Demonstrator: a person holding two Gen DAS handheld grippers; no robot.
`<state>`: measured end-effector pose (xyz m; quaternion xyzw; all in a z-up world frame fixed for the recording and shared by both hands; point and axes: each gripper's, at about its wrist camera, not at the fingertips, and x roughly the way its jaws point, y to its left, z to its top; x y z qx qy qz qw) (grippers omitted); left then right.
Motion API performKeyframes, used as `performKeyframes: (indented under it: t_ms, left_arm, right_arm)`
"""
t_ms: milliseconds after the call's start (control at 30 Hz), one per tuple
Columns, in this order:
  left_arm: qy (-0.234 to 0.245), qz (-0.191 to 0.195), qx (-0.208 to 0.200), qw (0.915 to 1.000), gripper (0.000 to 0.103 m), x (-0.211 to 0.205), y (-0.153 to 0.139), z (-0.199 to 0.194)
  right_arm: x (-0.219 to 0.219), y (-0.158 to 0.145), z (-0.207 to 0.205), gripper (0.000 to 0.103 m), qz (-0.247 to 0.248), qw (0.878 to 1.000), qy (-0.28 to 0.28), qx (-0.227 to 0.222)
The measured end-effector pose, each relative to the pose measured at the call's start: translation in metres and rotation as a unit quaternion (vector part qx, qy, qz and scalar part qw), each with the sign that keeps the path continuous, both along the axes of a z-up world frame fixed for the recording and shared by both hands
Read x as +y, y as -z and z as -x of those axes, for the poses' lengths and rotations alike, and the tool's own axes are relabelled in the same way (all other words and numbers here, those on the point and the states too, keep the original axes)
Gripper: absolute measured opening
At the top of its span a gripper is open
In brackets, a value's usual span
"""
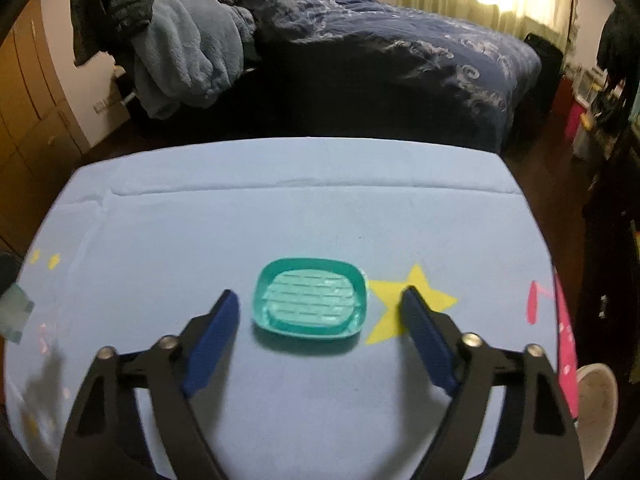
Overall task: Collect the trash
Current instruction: 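Grasp the wet-wipe pack with the left tool while the right tool grasps the teal soap dish, then carry the wet-wipe pack and soap dish to the wastebasket with both tools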
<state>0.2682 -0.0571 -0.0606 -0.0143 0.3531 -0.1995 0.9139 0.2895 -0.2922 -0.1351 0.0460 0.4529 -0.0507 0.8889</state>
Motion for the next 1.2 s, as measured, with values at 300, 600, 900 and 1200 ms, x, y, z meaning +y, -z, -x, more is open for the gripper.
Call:
performKeyframes:
  t_ms: [300,600,900,1200]
  left_arm:
    - [-0.015,-0.004,-0.002,0.9999,0.012,-0.001,-0.001,0.012]
    - [-0.053,-0.009,-0.005,0.9986,0.013,0.016,-0.008,0.042]
    - [-0.096,-0.016,-0.005,0.9953,0.013,0.039,-0.015,0.08]
    - [-0.074,-0.018,-0.027,0.9967,0.013,0.017,-0.03,0.128]
  right_arm:
    - [-0.002,-0.006,0.01,0.055,-0.007,1.0,-0.01,-0.004]
    - [-0.004,-0.02,0.05,0.055,-0.004,1.0,-0.007,-0.02]
    - [-0.006,-0.034,0.108,0.055,-0.013,0.999,-0.006,-0.036]
    - [-0.025,-0.061,0.209,0.055,-0.01,0.997,0.011,-0.082]
